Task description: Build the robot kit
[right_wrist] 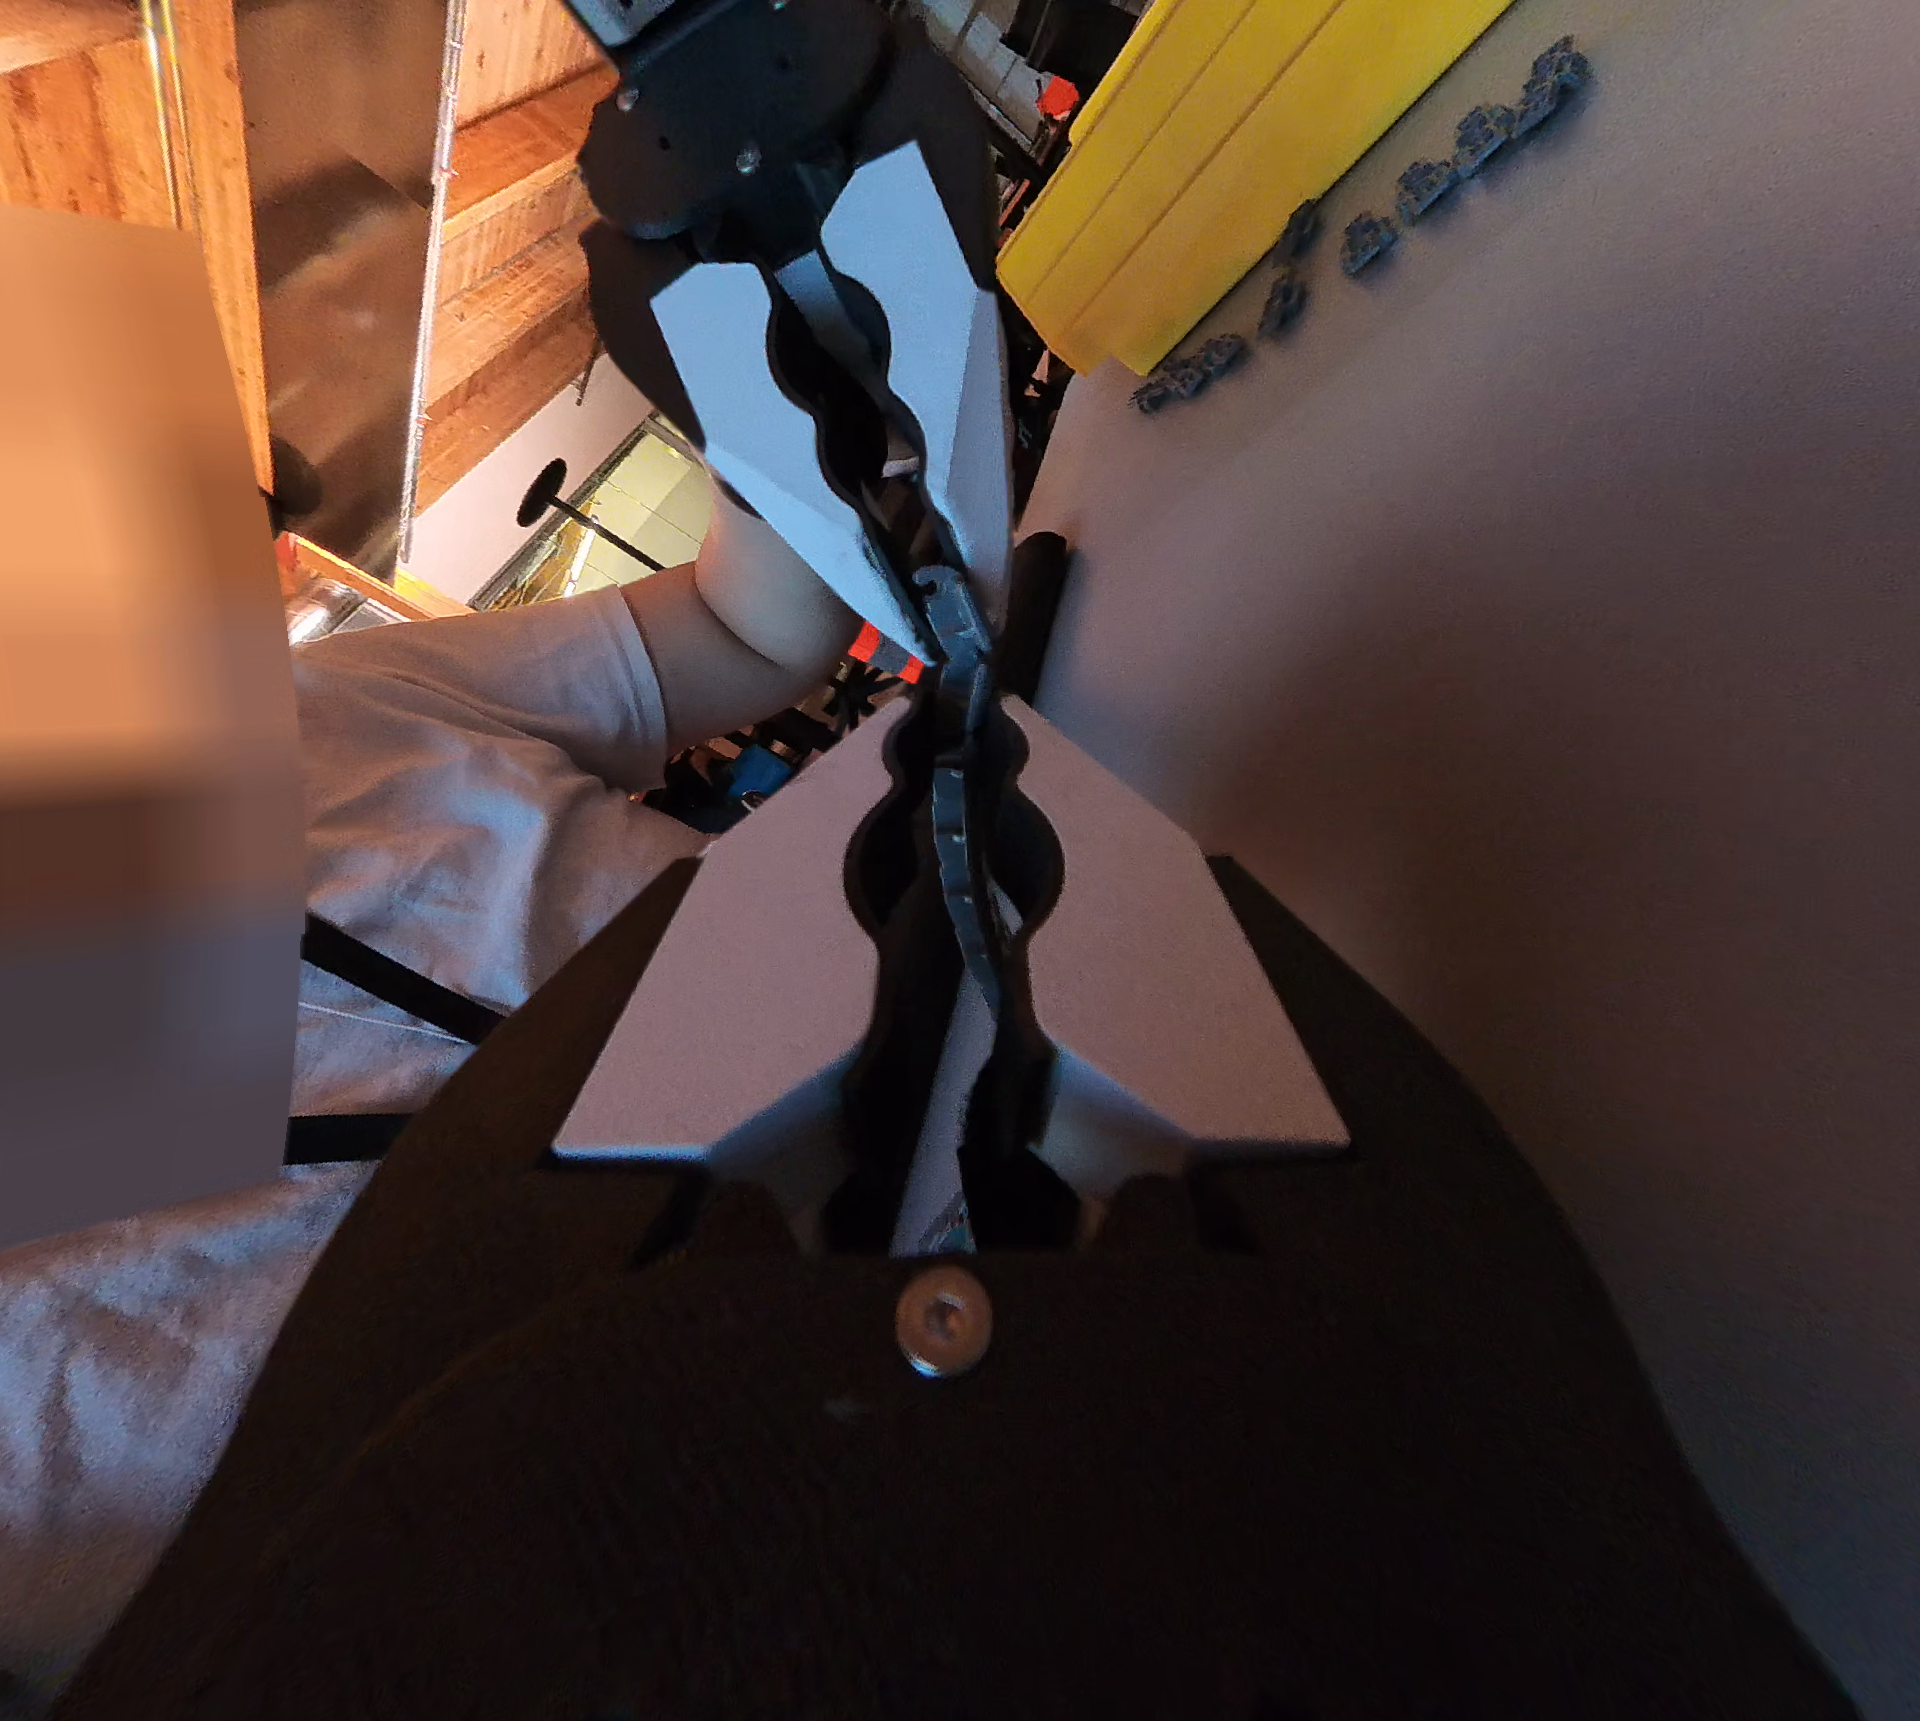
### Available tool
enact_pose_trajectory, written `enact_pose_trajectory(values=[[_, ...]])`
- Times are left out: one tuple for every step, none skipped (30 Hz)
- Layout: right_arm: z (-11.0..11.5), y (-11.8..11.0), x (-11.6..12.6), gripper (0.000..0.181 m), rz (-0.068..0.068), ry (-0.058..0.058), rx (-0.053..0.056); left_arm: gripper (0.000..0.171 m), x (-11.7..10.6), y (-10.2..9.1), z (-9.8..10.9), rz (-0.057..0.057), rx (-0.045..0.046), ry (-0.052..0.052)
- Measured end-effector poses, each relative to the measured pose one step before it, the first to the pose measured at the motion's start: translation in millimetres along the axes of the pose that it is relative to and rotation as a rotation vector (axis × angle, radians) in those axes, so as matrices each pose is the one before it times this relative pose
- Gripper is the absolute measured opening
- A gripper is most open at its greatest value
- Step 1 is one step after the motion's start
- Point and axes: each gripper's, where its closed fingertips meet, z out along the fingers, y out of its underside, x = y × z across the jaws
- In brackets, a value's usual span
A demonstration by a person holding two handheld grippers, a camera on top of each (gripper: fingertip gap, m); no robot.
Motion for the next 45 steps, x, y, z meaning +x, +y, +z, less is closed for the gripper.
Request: enact_pose_trajectory(values=[[-0.22,-0.19,-0.68,0.002,-0.0054,-0.0018,0.0007,0.007,0.77,-0.33,-0.3,0.0044,0.00833,-0.0019],[0.24,0.53,-1.63,0.003,-0.0062,-0.0078,-0.004,0.007,1.57,-0.18,-0.46,0.0012,0.00319,0.0011],[0.11,-0.25,-0.98,0.002,-0.0037,-0.0046,0.0014,0.007,0.4,-0.31,-0.36,0.0076,0.00448,-0.0082],[-0.04,-0.24,0.22,0.002,-0.004,0.0035,0.0009,0.007,-0.32,-0.17,0.18,0.0113,0.00338,-0.0098],[-0.37,-0.95,-0.51,0.002,-0.0048,-0.0009,0.0062,0.007,0.4,-1.36,-0.33,-0.0004,0.00924,-0.0016],[-0.47,-0.64,-0.91,0.002,-0.0077,-0.002,0.0055,0.007,0.52,-1.13,-0.07,0.0025,0.00664,0.0008],[-0.82,-0.97,-1.01,0.002,-0.0006,-0.0067,0.0063,0.007,0.63,-1.74,0.03,0.0004,0.01276,0.0028],[-0.67,-0.82,-0.71,0.002,-0.0004,-0.0037,0.0061,0.007,0.15,-0.9,0.34,-0.0003,0.00866,0.0017],[-0.49,-0.05,0.16,0.002,0.0026,-0.0008,-0.0005,0.007,-0.1,-0.27,0.59,-0.0002,0.00553,0.0015],[-0.01,-0.12,0.02,0.002,-0.0001,-0.0003,0.0003,0.007,0.04,0.09,0.03,-0.005,0.0031,0.0056],[0.23,0.08,0.1,0.002,-0.0054,0.0032,-0.0007,0.007,-0.05,-0.11,0.01,-0.0052,0.00709,0.0068],[0.16,-0.03,-0.23,0.003,-0.005,0.0003,0.0001,0.007,0.03,0.08,-0.1,-0.0067,0.00564,0.0066],[0.39,1.21,2.02,0.003,0.006,0.0098,-0.0096,0.007,-1.91,1.76,0.82,0.0007,-0.00597,-0.0094],[0.14,0.76,3.41,0.003,0.0145,0.0139,-0.0078,0.007,-2.4,0.62,0.88,0.0097,-0.00051,-0.0179],[-0.06,0.28,0.2,0.004,0.0146,-0.0077,-0.0044,0.007,0.63,-0.83,-0.38,0.0121,0.00526,0.0019],[0.2,0.63,-2.08,0.004,0.0133,-0.0213,-0.0064,0.006,1.79,-0.53,-1.17,0.0046,0.00056,0.0121],[0.89,0.72,-0.85,0.004,0.0096,-0.0095,-0.0027,0.007,1.06,0.01,-1.07,-0.0051,-0.0023,0.0092],[0.53,0.83,-0.69,0.005,0.0042,-0.0058,-0.0012,0.007,1.33,-0.08,-0.34,-0.0122,0.00349,0.0142],[-0.11,0.76,0.23,0.005,0.0012,0.0017,-0.0037,0.008,0.51,0.15,0.09,-0.0164,0.0059,0.0116],[-0.03,0.09,0.75,0.005,0.0024,0.005,0.002,0.008,-0.36,-0.26,-0.09,-0.0135,0.01087,0.0079],[0.03,0.06,0.51,0.005,0.003,0.0013,0.0004,0.008,0.09,-0.02,-0.3,-0.0129,0.00998,0.0123],[0.31,0.74,0.25,0.005,0.0003,0.0006,-0.0045,0.008,0.33,0.16,-0.61,-0.0188,0.00685,0.0163],[0.36,1.08,1.14,0.005,0.0001,0.0069,-0.0068,0.007,0.27,-0.58,-1.37,-0.0193,0.0107,0.0143],[0.45,0.49,0.18,0.005,-0.0005,0.0012,-0.003,0.007,0.08,0.03,-1.39,-0.0116,0.00471,0.011],[0.4,0.49,0.29,0.005,0.0,0.0013,-0.0032,0.007,-0.38,0.4,-1.11,-0.0072,0.00057,0.005],[0.33,0.14,0.83,0.005,0.0013,0.0037,-0.0013,0.007,-0.81,0.5,-0.32,-0.0025,-0.00213,-0.0012],[0.35,0.37,0.58,0.005,0.0007,0.0024,-0.003,0.007,-0.5,0.46,0.23,0.0008,-0.00386,-0.0018],[0.03,0.36,0.22,0.006,0.0008,0.0005,-0.0021,0.007,-0.55,0.21,0.42,-0.0014,-0.00319,-0.0015],[-0.3,-0.16,-0.1,0.005,0.0007,-0.0007,0.0007,0.006,-0.48,0.05,0.22,-0.0004,-0.00203,-0.0014],[-0.05,0.0,-0.95,0.005,-0.0042,-0.0046,0.0011,0.006,0.22,-0.22,-0.04,0.0031,-0.00085,0.002],[-0.38,-0.92,-1.62,0.005,-0.0058,-0.0064,0.0053,0.006,1.22,-1.36,-0.46,-0.0017,0.00559,0.0055],[-0.51,-1.77,-2.17,0.004,-0.0053,-0.0121,0.0119,0.006,1.24,-1.74,-0.83,0.0069,0.00759,0.001],[-0.06,-0.89,-0.87,0.004,-0.0026,-0.0043,0.0056,0.006,-0.11,-0.33,-0.06,0.0133,-0.0014,-0.0109],[-0.1,-0.49,1.37,0.004,-0.0062,0.0122,0.0035,0.006,-1.07,0.09,0.45,0.0097,-0.00087,-0.0185],[-0.39,-0.32,-0.04,0.003,-0.0093,0.0041,0.0021,0.006,0.52,-0.35,0.26,0.0074,0.00492,-0.0052],[-0.25,-0.26,-0.96,0.004,-0.0049,-0.0033,0.0014,0.006,0.82,-0.09,-0.2,-0.0072,0.00251,0.0039],[0.36,0.56,0.03,0.003,-0.006,0.0033,-0.0041,0.006,-0.07,0.9,0.04,-0.0025,-0.00425,-0.0002],[0.24,0.33,0.49,0.003,-0.0059,0.006,-0.0033,0.006,-0.2,0.75,0.23,0.0087,-0.00075,-0.0054],[-0.04,-0.35,0.14,0.003,-0.0014,0.0017,0.002,0.006,-0.15,-0.24,0.01,0.0027,0.00523,-0.0077],[-0.33,-0.39,-0.36,0.003,0.0009,-0.0027,0.0031,0.006,0.28,-0.5,0.18,0.0067,0.00529,-0.0058],[-0.42,-0.4,-0.76,0.003,-0.0011,-0.0043,0.0025,0.006,0.5,-0.42,0.14,0.0096,0.00394,-0.0051],[-0.06,-0.28,0.09,0.003,-0.0049,0.0032,0.0014,0.006,-0.49,-0.22,0.05,0.0144,0.00243,-0.0133],[-0.23,-0.9,0.32,0.003,-0.003,0.0048,0.0077,0.006,-0.27,-0.44,0.19,0.0165,0.00575,-0.0118],[-0.17,0.26,-0.84,0.003,-0.0023,-0.0039,-0.0013,0.006,0.74,0.2,0.26,0.0138,0.00053,-0.0058],[-0.03,0.14,0.09,0.003,0.0001,0.0017,-0.0009,0.006,-0.32,0.45,0.14,0.0155,-0.00416,-0.0136]])
